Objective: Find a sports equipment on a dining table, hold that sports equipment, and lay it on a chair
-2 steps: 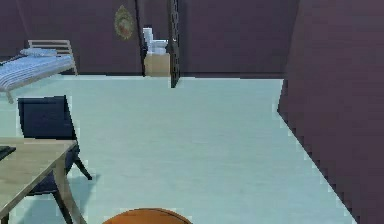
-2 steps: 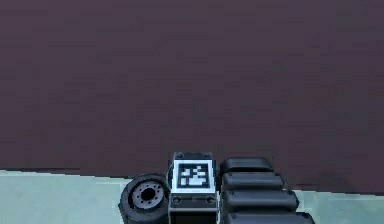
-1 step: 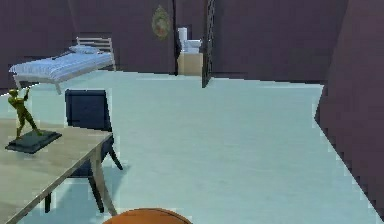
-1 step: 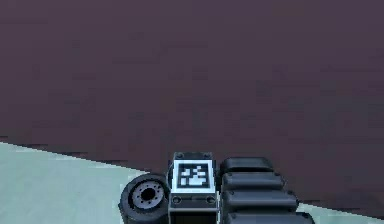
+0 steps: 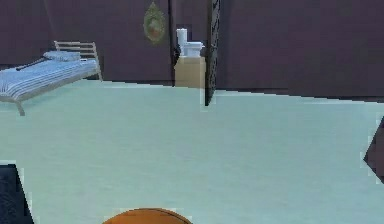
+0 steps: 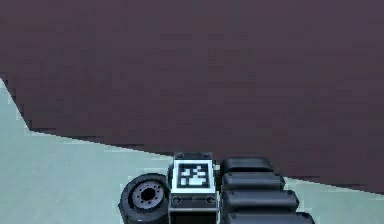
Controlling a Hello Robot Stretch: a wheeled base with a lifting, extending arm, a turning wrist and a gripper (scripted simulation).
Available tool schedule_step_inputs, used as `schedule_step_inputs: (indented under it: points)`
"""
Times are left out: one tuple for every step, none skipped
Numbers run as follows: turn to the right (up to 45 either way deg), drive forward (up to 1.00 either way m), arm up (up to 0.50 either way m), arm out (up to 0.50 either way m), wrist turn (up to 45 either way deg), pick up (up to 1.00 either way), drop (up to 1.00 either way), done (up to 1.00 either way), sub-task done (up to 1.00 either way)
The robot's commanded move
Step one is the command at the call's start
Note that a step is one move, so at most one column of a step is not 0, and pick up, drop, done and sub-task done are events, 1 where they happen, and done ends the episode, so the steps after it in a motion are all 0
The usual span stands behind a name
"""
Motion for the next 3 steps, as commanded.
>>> schedule_step_inputs:
  points:
    - [0.0,1.00,0.00,0.00,0.0,0.00,0.00,0.00,0.00]
    - [0.0,1.00,0.00,0.00,0.0,0.00,0.00,0.00,0.00]
    - [-3.0,0.00,0.00,0.00,0.0,0.00,0.00,0.00,0.00]
